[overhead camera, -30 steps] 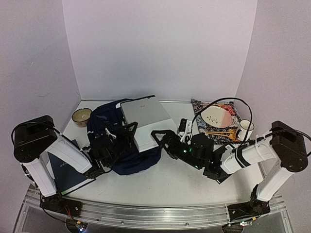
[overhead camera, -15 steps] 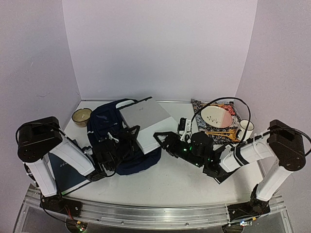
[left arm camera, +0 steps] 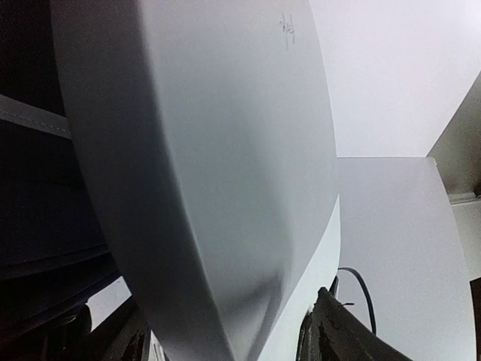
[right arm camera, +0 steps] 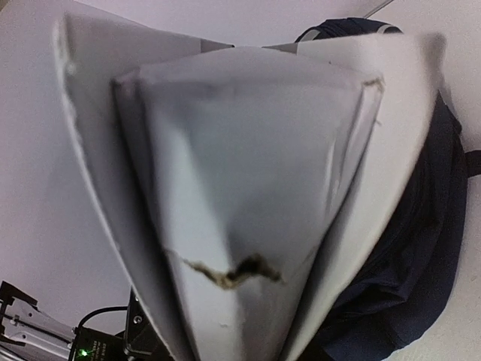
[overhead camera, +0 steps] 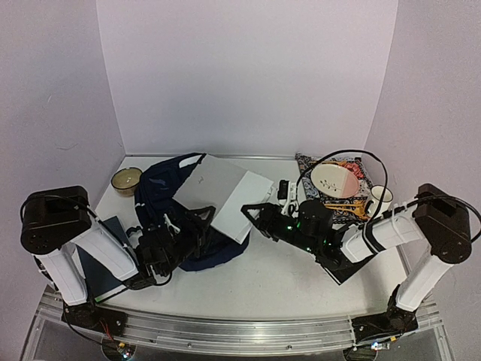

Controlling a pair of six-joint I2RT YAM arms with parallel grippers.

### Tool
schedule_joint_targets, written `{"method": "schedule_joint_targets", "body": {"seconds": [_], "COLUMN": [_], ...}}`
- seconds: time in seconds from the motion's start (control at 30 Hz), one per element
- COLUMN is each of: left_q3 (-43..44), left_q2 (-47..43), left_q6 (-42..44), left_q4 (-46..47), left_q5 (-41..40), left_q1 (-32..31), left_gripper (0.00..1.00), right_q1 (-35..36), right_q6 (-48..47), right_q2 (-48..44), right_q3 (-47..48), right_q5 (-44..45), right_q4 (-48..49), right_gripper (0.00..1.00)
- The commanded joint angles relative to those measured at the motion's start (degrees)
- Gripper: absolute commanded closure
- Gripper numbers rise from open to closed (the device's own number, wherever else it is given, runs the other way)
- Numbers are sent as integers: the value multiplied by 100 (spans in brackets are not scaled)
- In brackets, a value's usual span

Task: Pack the student bag
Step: Pass from the left arm to the right, then open the largest pocket of the student bag.

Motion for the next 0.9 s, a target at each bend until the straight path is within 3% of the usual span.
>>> {"method": "schedule_joint_targets", "body": {"seconds": [0.0,0.17,0.27,0.37,0.53,0.73,0.87], "left_q3": [-366,-942,-1152,-1095,-274,620,1462], "left_q2": [-612,-1183,-1729,-2363,-3210,-3136,-2597], "left_q6": [662,1353,1987,2622,4028,5517,6402], "left_q4": [2328,2079,1374,90,-2916,-4915,-6390], "left_q5": [-171,-341,-374,-353,-315,18,247], "left_q1": [6,12,13,21,21,21,21], "left_gripper": [22,20,19,18,17,17,17], "right_q1": [-220,-413,-543,-694,-966,-1229,-1334], "right_q6": [1,155,272,327,384,395,393], "right_q2": [-121,-225,-306,-480,-863,-1336,-1611], "right_q3": [-79,-325,-498,-677,-991,-1334,-1592], "right_q5": [-143,-180,-185,-184,-221,-308,-239], "right_q4": [2786,2834,2908,2961,2971,2960,2942], "right_gripper": [70,70,70,69,69,68,68]}}
